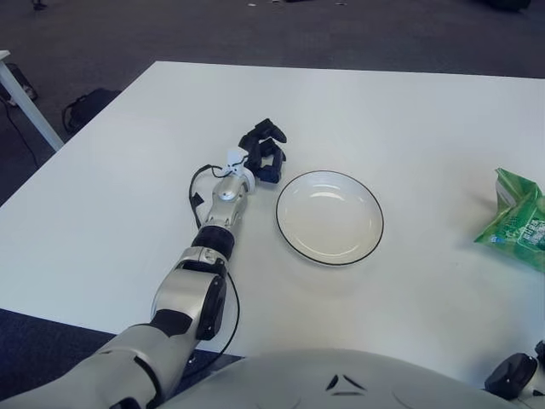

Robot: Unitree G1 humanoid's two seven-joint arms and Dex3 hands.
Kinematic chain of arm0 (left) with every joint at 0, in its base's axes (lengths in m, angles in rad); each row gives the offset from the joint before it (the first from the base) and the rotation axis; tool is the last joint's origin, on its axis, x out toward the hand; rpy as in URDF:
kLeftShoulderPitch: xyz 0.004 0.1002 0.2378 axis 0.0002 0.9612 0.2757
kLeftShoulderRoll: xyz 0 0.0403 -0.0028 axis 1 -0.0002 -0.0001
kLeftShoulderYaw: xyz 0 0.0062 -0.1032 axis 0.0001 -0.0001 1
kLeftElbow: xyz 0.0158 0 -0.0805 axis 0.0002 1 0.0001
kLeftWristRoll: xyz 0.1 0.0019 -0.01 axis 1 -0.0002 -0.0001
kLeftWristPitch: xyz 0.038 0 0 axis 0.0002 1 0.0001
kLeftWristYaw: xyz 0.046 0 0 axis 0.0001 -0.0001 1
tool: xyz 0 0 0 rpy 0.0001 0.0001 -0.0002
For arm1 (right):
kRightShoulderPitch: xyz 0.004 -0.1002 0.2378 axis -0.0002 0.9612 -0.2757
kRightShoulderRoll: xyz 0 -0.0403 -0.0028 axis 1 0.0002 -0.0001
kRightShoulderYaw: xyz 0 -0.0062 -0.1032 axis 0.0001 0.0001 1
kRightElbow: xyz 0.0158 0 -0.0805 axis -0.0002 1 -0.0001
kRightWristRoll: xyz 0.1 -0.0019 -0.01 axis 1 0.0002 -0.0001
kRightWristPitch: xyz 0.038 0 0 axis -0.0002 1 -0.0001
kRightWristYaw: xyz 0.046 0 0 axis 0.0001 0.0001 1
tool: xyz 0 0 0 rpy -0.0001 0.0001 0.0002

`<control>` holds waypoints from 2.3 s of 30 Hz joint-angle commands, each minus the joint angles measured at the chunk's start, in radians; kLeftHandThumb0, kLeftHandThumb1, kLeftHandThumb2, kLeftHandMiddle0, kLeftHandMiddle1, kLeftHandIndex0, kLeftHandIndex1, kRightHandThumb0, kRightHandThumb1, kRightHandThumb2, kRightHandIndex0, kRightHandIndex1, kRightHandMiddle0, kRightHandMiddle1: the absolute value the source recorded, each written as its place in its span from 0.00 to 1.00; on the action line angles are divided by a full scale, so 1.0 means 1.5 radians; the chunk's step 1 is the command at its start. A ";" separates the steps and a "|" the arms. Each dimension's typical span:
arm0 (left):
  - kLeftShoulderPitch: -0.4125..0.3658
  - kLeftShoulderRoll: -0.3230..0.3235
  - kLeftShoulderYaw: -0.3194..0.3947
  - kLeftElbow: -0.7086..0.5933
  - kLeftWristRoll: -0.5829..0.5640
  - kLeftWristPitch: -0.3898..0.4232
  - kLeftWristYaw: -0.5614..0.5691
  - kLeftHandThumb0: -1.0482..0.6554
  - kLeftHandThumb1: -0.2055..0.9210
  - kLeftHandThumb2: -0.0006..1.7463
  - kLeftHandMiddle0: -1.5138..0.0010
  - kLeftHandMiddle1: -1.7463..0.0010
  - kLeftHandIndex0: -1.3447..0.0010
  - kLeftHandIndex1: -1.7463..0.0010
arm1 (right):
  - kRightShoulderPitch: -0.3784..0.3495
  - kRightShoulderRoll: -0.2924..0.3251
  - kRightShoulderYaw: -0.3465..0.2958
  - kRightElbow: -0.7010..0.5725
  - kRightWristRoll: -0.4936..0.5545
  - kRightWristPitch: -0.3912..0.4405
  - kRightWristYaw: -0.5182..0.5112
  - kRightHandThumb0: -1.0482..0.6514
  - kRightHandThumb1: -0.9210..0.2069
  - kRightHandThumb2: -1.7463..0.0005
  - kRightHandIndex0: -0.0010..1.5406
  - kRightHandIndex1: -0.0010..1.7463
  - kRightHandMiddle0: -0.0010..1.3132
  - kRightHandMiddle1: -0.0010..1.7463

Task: Put the snack into the plate.

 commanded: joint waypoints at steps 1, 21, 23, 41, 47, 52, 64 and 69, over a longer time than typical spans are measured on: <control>0.047 0.001 -0.002 0.022 0.009 0.010 0.001 0.61 0.28 0.89 0.57 0.00 0.52 0.00 | 0.003 0.018 0.018 0.058 0.016 -0.029 0.000 0.33 0.56 0.23 0.79 1.00 0.48 1.00; 0.063 -0.003 -0.005 -0.003 0.013 0.011 0.015 0.61 0.28 0.90 0.57 0.00 0.52 0.00 | 0.008 -0.016 0.083 0.178 0.035 -0.039 0.008 0.34 0.51 0.27 0.79 1.00 0.45 1.00; 0.064 -0.003 -0.006 -0.004 0.013 0.008 0.014 0.61 0.27 0.90 0.57 0.00 0.52 0.00 | 0.005 -0.017 0.100 0.188 0.027 -0.039 0.007 0.34 0.52 0.26 0.79 1.00 0.46 1.00; 0.067 -0.004 -0.008 -0.007 0.010 0.018 0.005 0.61 0.27 0.90 0.56 0.00 0.52 0.00 | -0.068 -0.035 0.199 0.293 0.019 -0.069 0.010 0.33 0.53 0.25 0.79 1.00 0.47 1.00; 0.070 -0.006 -0.010 -0.009 0.012 0.015 0.008 0.61 0.28 0.90 0.57 0.00 0.52 0.00 | -0.160 -0.055 0.231 0.364 0.006 -0.065 -0.011 0.33 0.53 0.25 0.80 1.00 0.47 1.00; 0.076 -0.006 -0.012 -0.016 0.013 0.013 0.008 0.61 0.28 0.89 0.57 0.00 0.52 0.00 | -0.206 -0.060 0.243 0.416 0.004 -0.078 -0.027 0.33 0.54 0.24 0.81 1.00 0.47 1.00; 0.088 -0.006 -0.012 -0.030 0.012 0.015 0.008 0.61 0.29 0.89 0.57 0.00 0.53 0.00 | -0.327 -0.070 0.284 0.622 -0.005 -0.178 -0.052 0.33 0.57 0.22 0.80 1.00 0.49 1.00; 0.093 -0.006 -0.012 -0.036 0.011 0.021 0.007 0.61 0.29 0.89 0.57 0.00 0.53 0.00 | -0.375 -0.064 0.301 0.697 -0.002 -0.216 -0.056 0.32 0.57 0.22 0.79 1.00 0.49 1.00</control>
